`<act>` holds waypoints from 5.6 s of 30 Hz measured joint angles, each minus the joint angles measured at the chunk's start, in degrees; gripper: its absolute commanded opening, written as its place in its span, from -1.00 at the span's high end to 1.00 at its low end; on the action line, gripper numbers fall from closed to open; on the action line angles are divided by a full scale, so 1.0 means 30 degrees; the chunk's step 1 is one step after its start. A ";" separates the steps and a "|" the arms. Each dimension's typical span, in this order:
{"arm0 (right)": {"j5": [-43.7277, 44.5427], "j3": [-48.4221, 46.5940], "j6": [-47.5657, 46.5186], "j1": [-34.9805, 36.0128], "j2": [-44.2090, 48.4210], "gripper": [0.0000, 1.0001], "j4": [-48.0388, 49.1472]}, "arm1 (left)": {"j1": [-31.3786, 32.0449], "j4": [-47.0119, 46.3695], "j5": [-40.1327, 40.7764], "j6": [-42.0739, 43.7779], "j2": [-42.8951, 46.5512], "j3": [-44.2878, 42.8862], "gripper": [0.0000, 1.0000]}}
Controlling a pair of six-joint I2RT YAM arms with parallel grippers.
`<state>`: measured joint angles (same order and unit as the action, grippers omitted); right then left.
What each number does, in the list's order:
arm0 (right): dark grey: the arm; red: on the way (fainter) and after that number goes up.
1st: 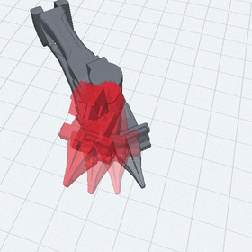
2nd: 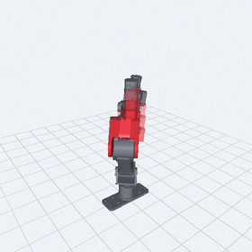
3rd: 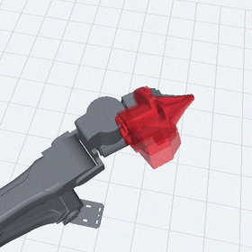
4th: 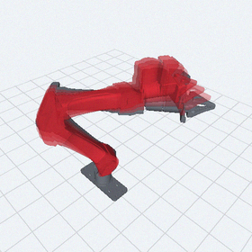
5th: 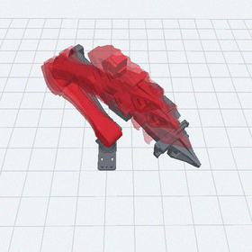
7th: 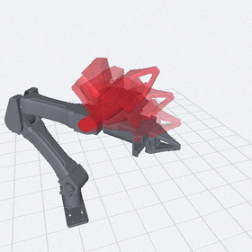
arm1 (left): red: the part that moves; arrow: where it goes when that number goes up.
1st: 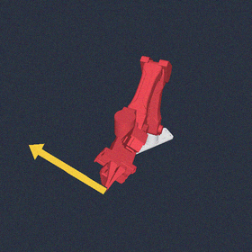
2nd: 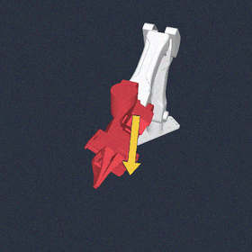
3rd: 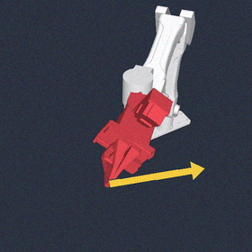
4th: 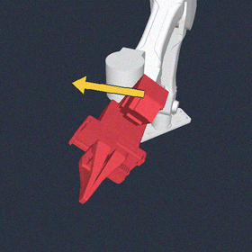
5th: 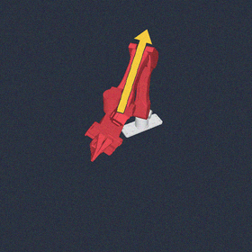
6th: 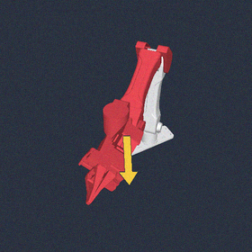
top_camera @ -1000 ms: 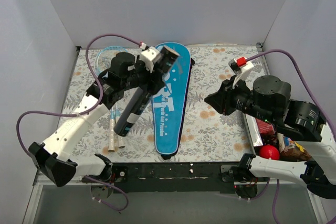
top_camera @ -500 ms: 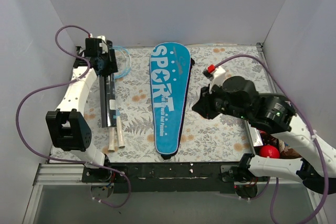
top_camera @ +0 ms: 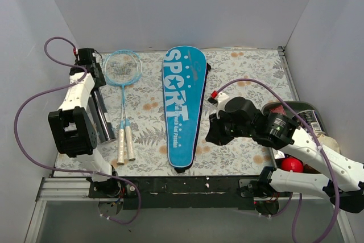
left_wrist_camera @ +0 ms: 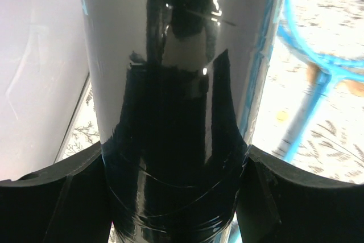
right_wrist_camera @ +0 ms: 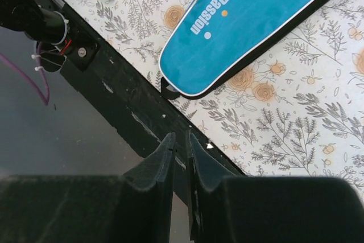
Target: Pack up the badminton gear
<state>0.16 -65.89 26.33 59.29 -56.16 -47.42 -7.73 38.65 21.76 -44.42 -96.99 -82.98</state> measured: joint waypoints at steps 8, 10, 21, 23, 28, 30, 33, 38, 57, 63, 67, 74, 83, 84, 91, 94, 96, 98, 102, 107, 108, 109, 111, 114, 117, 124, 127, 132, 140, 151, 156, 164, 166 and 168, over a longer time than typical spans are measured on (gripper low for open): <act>-0.1049 0.0044 0.0124 -0.0007 -0.0415 0.60 0.0029 | -0.1129 -0.1275 0.1209 0.0678 -0.1581 0.2040 0.07; -0.1166 0.0044 0.0117 0.0000 -0.0364 0.59 0.0029 | -0.1144 -0.1435 0.1406 0.0627 -0.2259 0.1902 -0.17; -0.1931 0.1304 -0.0066 0.0000 0.0036 0.44 0.0525 | -0.1231 -0.1188 0.1661 0.0051 -0.3883 0.0962 -0.96; -0.2069 0.1304 -0.0146 0.0000 0.0029 0.43 0.0597 | -0.1239 -0.1180 0.1814 0.0102 -0.3789 0.0692 -0.96; -0.1916 0.1304 -0.0415 -0.0007 0.0029 0.40 0.0758 | -0.1107 -0.0925 0.1843 0.0175 -0.2484 0.0372 -0.96; -0.1552 0.1304 -0.0546 -0.0029 -0.0058 0.40 0.0750 | -0.0918 -0.0539 0.1705 0.0255 -0.1384 0.0073 -0.96; -0.1027 0.1224 -0.0947 -0.0255 -0.0692 0.35 0.0758 | 0.0219 0.0117 0.1071 0.0248 0.0554 -0.1056 -0.96; -0.0321 0.0736 -0.1574 -0.1887 -0.2645 -0.08 0.0889 | 0.4524 -0.0015 -0.2244 -0.0270 0.4022 -0.1647 -0.96; -0.3825 -0.1617 -0.0372 -0.4918 -1.0856 -0.21 0.7009 | 0.8582 -0.1188 -0.8714 -0.2645 1.1417 0.7155 -0.95; -0.3089 -0.5625 0.0474 -0.1727 -1.4666 -0.21 0.8007 | 0.8582 -0.0255 -0.6717 -0.3366 1.2961 0.4306 -0.95; -0.2266 -0.6193 0.1588 -0.2018 -1.6262 -0.20 0.8429 | 0.8582 -0.0175 -0.5100 -0.3650 1.4214 0.4393 -0.94; 0.0918 -0.3657 0.2412 -0.2251 -1.4549 -0.21 0.8444 | 0.8123 -0.0648 -0.2433 -0.4051 1.1876 0.7337 -0.95; 0.3111 -0.0291 0.2157 -0.2251 -0.6615 -0.21 0.7985 | 0.3701 -0.3031 -0.3847 -0.5209 0.5748 0.8663 -0.95; 0.3191 0.0204 0.2164 -0.2259 -0.5829 -0.21 0.8007 | 0.3519 -0.3344 -0.3861 -0.5362 0.5319 0.8655 -0.94; 0.3585 0.3366 0.2390 -0.2251 -0.2353 -0.21 0.7694 | 0.3402 -0.4707 -0.4823 -0.6127 0.1829 0.8327 -0.88; 0.3621 0.3847 0.2506 -0.2251 -0.1872 -0.21 0.7475 | 0.3417 -0.4969 -0.4947 -0.6207 0.1064 0.8247 -0.87; 0.3628 0.3978 0.2535 -0.2251 -0.1632 -0.21 0.7402 | 0.3417 -0.5107 -0.4867 -0.6193 0.0641 0.8116 -0.86; 0.3679 0.4095 0.2543 -0.2251 -0.1392 -0.21 0.7395 | 0.3417 -0.5282 -0.4707 -0.6149 0.0328 0.7992 -0.85; 0.3694 0.4481 0.2586 -0.2251 -0.0940 -0.21 0.7402 | 0.3417 -0.5705 -0.4524 -0.5923 -0.0197 0.7956 -0.69; 0.3636 0.5100 0.2601 -0.2251 -0.0903 -0.20 0.7380 | 0.3417 -0.6258 -0.4554 -0.5697 -0.0831 0.8116 -0.47; 0.3577 0.5151 0.2601 -0.2251 -0.0918 -0.20 0.7402 | 0.3417 -0.6382 -0.4539 -0.5625 -0.0860 0.8182 -0.41; 0.3504 0.5180 0.2601 -0.2251 -0.0925 -0.20 0.7410 | 0.3417 -0.6484 -0.4561 -0.5595 -0.0860 0.8196 -0.25; 0.3402 0.5180 0.2594 -0.2251 -0.0933 -0.20 0.7431 | 0.3417 -0.6681 -0.4641 -0.5472 -0.0925 0.8204 -0.08; 0.3337 0.5231 0.2594 -0.2251 -0.0933 -0.20 0.7504 | 0.3417 -0.6892 -0.4911 -0.5180 -0.0991 0.8218 0.13; 0.3257 0.5406 0.2594 -0.2251 -0.0933 -0.20 0.7592 | 0.3410 -0.7038 -0.5056 -0.4860 -0.0998 0.8335 0.26; 0.3191 0.5836 0.2630 -0.2251 -0.0882 -0.19 0.7970 | 0.3439 -0.7053 -0.5187 -0.4160 -0.0984 0.8422 0.69; 0.3089 0.6054 0.2674 -0.2251 -0.0874 -0.19 0.8014 | 0.3534 -0.7009 -0.5348 -0.3891 -0.0984 0.8429 0.88; 0.2958 0.6477 0.2769 -0.2251 -0.0678 -0.18 0.8233 | 0.3898 -0.6958 -0.5464 -0.3585 -0.0984 0.8429 1.00; 0.2958 0.6921 0.3111 -0.2251 -0.0051 -0.19 0.8357 | 0.4874 -0.6885 -0.5166 -0.3395 -0.0750 0.8619 1.00; 0.2980 0.6936 0.3242 -0.2251 0.0211 -0.19 0.8298 | 0.5894 -0.4393 -0.5362 -0.2543 0.1916 0.8422 1.00; 0.3133 0.6929 0.3228 -0.2251 0.0219 -0.19 0.8153 | 0.6222 -0.3038 -0.5559 -0.2557 0.3424 0.6528 1.00; 0.5479 0.5712 0.3162 -0.2251 0.0568 -0.22 0.5566 | 0.9653 -0.2288 -0.5690 -0.3351 0.4000 0.3075 1.00; 0.6404 0.4714 0.3140 -0.2251 0.0729 -0.24 0.4481 | 1.0739 -0.2106 -0.5909 -0.3701 0.3803 0.2477 1.00; 0.7351 0.3650 0.3140 -0.2251 0.1093 -0.24 0.3432 | 1.1854 -0.2018 -0.6062 -0.4124 0.3322 0.1843 1.00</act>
<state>22.22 -54.94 35.75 52.53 -52.88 -37.12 27.83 32.60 3.57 -56.80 -87.02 -77.45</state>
